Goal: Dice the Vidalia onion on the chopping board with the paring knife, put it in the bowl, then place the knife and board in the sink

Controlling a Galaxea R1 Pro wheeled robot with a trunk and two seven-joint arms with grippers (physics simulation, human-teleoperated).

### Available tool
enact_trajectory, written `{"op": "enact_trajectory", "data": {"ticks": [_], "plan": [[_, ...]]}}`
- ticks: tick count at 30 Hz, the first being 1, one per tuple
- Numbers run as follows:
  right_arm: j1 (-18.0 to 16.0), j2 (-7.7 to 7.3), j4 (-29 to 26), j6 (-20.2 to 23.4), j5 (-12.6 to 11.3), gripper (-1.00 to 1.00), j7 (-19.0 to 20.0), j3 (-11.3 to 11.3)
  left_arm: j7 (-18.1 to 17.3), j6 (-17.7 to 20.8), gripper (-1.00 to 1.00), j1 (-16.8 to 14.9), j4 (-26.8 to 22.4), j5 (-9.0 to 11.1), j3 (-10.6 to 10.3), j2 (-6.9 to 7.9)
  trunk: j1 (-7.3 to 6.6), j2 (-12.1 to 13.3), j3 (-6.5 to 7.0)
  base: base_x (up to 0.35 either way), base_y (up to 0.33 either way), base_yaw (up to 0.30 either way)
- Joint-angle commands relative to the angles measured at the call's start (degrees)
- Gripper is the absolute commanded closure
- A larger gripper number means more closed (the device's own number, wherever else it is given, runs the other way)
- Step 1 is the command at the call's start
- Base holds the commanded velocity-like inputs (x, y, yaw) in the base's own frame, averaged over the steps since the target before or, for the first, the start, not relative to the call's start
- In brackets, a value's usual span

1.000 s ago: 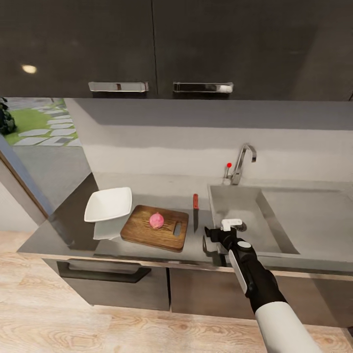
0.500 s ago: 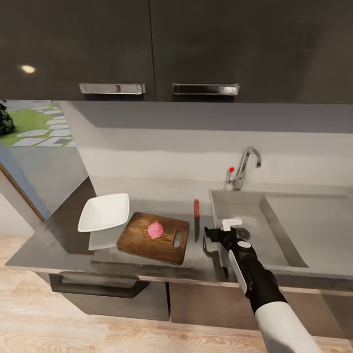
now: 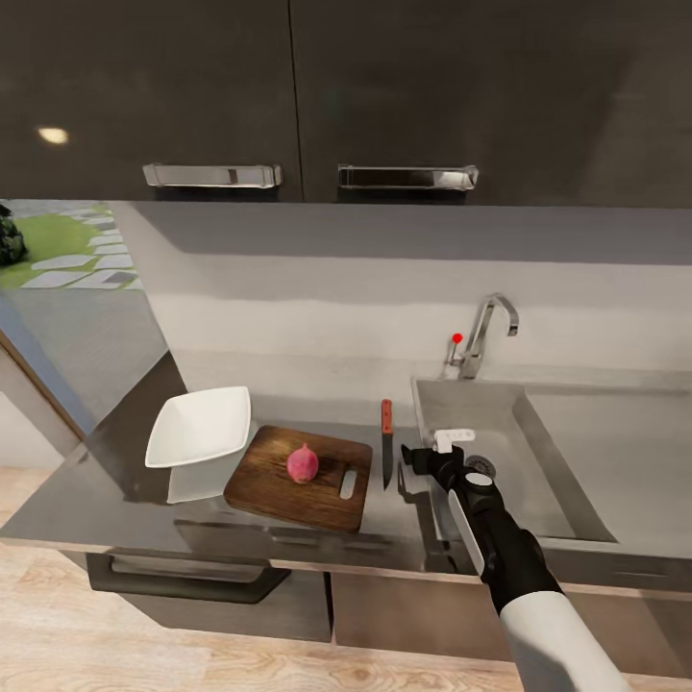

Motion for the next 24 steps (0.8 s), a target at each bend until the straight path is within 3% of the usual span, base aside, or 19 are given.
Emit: {"op": "enact_trajectory", "data": {"ticks": [1,24], "plan": [[0.0,0.02,-0.1,0.3,0.3,-1.00,0.2,-0.1,0.4,-0.1,-1.00,0.0,-0.1,0.5,-0.4,0.10,0.02,-0.1,-0.08,0.002,0.000,0.000],[0.0,0.02,-0.1,0.3,0.3,-1.00,0.2,-0.1,0.4,-0.1,-1.00,0.0,0.0,0.5,-0.4,0.06,0.02,-0.1,-1.01,0.000,0.000,0.000]]}}
